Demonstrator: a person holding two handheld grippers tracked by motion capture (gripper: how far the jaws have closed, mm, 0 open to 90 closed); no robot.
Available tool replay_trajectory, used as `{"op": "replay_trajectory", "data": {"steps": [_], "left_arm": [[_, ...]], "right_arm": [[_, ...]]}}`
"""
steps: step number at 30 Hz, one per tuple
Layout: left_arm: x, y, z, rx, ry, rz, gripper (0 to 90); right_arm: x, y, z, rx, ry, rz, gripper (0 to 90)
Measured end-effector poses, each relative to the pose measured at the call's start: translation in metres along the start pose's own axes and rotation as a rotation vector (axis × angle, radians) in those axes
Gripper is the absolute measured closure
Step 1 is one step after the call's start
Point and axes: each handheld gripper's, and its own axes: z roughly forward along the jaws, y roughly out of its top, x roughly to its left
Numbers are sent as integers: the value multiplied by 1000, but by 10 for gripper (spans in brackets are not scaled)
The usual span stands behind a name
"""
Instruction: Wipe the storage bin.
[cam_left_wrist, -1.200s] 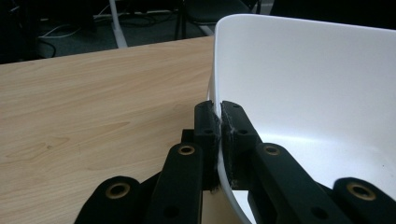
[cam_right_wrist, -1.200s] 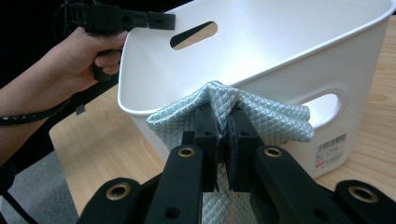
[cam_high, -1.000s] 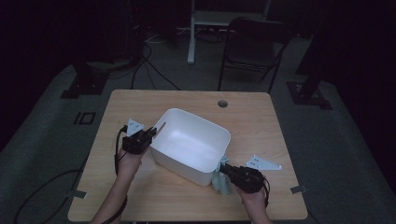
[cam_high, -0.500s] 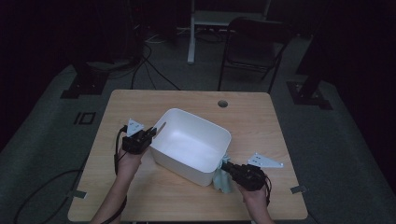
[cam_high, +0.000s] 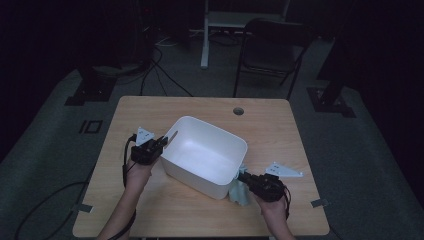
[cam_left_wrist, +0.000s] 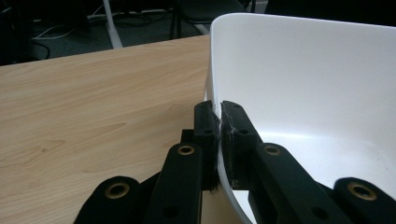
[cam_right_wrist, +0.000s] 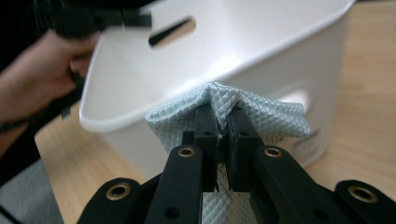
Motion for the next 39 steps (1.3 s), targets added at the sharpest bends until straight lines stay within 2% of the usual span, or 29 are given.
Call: {"op": "replay_trajectory", "data": {"steps": [2, 5, 8, 10, 13, 16, 19, 26, 32, 37, 39], "left_arm": [[0, 0, 0, -1, -7, -4, 854], [-1, 0, 1, -4, -2, 4, 857], [-1, 0, 1, -4, -2, 8, 857], [-1, 0, 1, -4, -1, 8, 855], [-1, 0, 0, -3, 0, 4, 853], [-1, 0, 1, -2, -8, 6, 855], [-2, 0, 1, -4, -8, 6, 856], [-1, 0, 1, -3, 0, 0, 854], [-2, 0, 1, -1, -2, 4, 854], [-2, 0, 1, -2, 0, 11, 853], [-2, 0, 1, -4, 0, 7, 852]], "right_arm": [[-1, 5, -3, -15, -11, -8, 849], [-1, 0, 2, -17, -18, -6, 849], [-4, -3, 6, 2, -31, -9, 850], [-7, -6, 8, 15, -28, 6, 850], [-9, -3, 7, 24, -31, 4, 849], [-10, 3, 2, -20, -33, 11, 849], [-10, 3, 4, -31, -36, 7, 850], [-17, 0, 8, 7, -41, 29, 849], [-18, 9, 5, -32, -52, 24, 848], [-20, 8, 8, -30, -59, 18, 849], [-22, 5, 11, -13, -67, 26, 849]]}}
